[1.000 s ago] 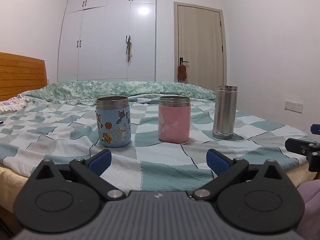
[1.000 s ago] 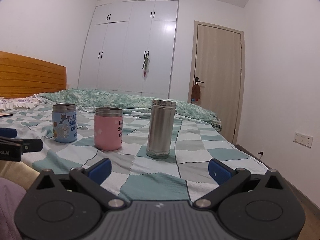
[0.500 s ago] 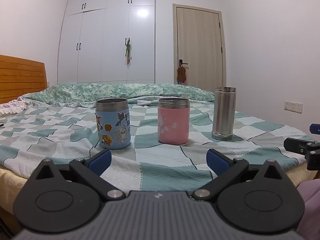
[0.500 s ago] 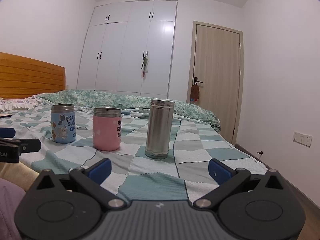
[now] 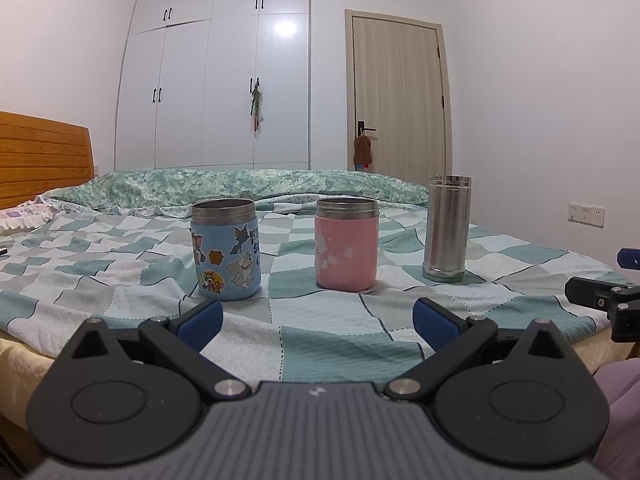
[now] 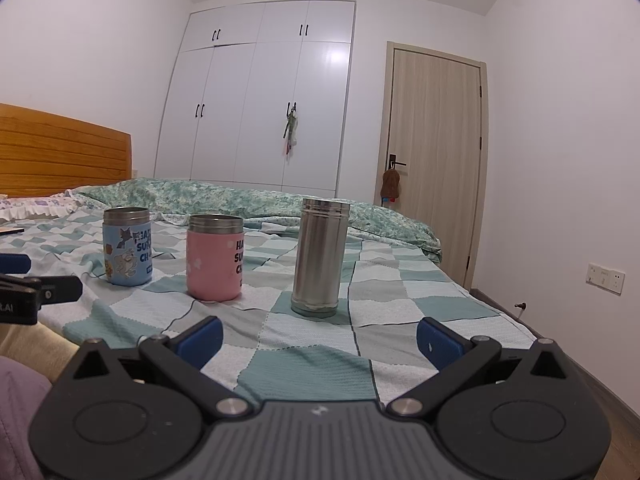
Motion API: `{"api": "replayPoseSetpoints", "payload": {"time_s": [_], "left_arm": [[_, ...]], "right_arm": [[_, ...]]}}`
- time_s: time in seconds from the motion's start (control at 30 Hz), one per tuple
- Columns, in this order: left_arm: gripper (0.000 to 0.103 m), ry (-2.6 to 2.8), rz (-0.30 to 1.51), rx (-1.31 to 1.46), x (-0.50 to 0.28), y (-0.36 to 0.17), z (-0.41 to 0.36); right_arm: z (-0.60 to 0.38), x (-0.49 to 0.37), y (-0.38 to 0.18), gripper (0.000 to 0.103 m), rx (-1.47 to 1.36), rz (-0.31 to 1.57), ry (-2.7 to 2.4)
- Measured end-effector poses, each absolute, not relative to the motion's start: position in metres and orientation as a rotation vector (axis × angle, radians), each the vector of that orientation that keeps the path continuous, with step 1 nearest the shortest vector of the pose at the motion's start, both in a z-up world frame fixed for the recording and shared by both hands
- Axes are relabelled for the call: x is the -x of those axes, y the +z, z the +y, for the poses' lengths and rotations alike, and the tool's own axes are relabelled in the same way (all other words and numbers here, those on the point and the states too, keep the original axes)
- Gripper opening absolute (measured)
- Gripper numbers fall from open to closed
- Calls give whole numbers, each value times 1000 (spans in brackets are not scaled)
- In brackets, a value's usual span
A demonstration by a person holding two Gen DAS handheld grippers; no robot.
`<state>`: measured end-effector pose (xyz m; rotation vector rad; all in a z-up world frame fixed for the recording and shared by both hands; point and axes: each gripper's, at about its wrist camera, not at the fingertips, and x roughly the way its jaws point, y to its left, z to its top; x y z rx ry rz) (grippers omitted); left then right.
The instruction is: Flip cup upright
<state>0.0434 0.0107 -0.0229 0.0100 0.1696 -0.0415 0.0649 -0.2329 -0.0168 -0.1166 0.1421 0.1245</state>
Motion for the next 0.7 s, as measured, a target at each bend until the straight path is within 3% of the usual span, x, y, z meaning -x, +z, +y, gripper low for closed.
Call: {"api": "replayPoseSetpoints", "payload": {"time_s": [0.7], "left_arm": [[103, -43, 166, -7, -43, -21, 11]], "right_arm": [[-233, -65, -17, 103, 117, 142, 125]]}}
